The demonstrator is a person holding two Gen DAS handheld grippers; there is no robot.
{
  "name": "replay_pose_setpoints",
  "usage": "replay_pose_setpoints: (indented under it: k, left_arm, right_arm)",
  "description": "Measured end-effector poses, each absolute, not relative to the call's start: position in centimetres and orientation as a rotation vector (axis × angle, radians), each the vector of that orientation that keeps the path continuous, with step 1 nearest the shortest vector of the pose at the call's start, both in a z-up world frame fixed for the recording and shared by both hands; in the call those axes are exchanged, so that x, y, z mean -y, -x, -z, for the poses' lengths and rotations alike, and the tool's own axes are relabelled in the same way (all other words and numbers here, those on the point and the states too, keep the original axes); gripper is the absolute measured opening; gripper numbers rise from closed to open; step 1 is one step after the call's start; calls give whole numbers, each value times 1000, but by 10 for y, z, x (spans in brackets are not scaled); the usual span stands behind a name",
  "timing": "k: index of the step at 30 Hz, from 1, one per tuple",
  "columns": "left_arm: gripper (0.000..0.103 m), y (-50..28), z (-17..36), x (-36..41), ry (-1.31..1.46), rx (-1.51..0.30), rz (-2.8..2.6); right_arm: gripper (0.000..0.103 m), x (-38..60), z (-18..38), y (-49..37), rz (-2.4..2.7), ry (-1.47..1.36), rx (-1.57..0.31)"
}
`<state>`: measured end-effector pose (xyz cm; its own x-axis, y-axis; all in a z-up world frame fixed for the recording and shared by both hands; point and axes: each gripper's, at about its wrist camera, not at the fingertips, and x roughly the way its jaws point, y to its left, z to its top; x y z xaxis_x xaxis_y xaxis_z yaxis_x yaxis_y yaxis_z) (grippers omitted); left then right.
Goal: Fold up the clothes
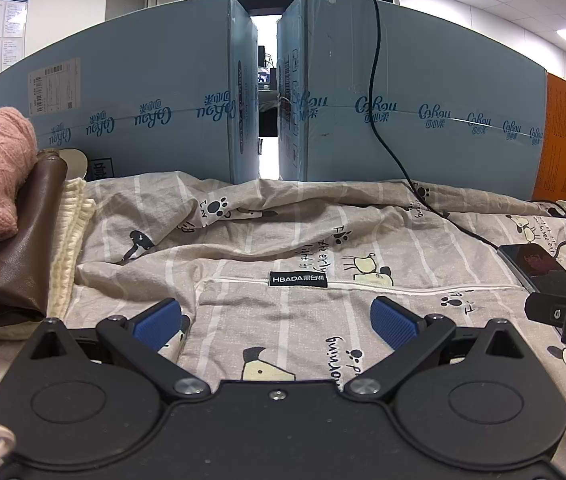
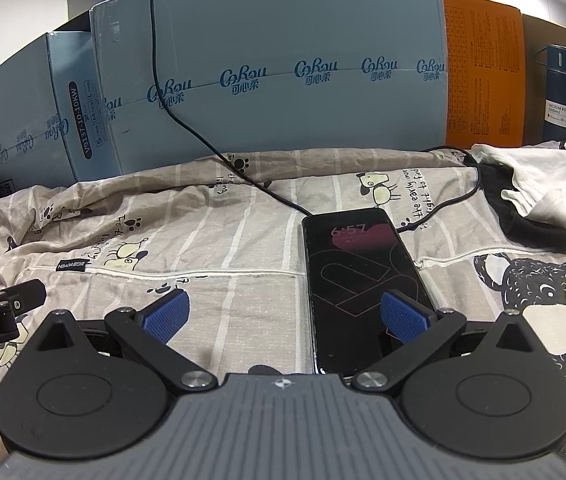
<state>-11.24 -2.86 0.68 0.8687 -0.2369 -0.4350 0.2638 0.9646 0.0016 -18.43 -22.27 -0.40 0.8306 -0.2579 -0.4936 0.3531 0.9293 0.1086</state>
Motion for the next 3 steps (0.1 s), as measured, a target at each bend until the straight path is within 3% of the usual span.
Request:
replay_pose_setpoints:
  k: [3]
  left_arm:
    - [103, 112, -7, 29, -62, -446, 262]
  right_arm:
    - [103, 223, 4, 184, 326, -199, -494]
